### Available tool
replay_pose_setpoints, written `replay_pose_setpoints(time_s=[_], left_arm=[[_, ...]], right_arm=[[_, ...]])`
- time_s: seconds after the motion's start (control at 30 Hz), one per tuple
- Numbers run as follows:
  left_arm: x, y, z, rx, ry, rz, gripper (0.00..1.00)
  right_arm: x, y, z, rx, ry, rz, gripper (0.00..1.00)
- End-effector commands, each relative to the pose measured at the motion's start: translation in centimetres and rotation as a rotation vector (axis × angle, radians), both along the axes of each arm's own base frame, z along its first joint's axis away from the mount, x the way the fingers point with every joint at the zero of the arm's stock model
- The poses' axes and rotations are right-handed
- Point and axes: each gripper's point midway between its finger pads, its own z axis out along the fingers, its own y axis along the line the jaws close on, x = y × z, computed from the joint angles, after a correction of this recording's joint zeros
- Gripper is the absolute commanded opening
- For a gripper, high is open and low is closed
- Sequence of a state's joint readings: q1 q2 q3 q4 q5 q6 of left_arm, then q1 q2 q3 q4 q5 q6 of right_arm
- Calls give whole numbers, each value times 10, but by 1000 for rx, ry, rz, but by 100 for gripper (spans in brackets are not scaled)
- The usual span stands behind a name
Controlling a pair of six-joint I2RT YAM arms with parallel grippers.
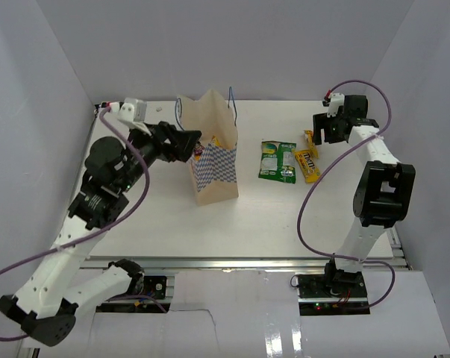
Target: Place the snacks into the paper bag
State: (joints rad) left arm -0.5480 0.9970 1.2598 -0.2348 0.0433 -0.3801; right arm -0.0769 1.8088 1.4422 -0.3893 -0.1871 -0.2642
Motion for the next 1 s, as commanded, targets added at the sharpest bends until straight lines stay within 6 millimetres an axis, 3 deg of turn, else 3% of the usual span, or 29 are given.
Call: replay_pose_setpoints(time_s=[0.0,0.07,0.17,0.37,0.7,0.83,0.97], left_arm=[[-22,17,-30,-8,73,29,98],[-37,39,-40,-43,96,95,98],[-46,49,-67,-59,169,132,98],[-66,71,-95,-134,243,197,98],[-74,74,-118,-157,305,210,98],[-74,73,-123,-158,318,208,98],[-74,71,-130,-168,339,202,98]], right_arm=[[40,2,8,35,-37,-69,78],[56,9,5,54,-29,-61,78],[73,13,-6,58,-23,-58,77],[81,16,-38,62,28,-59,76],[80,15,-74,43,79,-81,67],[79,14,-78,32,77,-74,65],[80,13,-76,19,60,-53,56]])
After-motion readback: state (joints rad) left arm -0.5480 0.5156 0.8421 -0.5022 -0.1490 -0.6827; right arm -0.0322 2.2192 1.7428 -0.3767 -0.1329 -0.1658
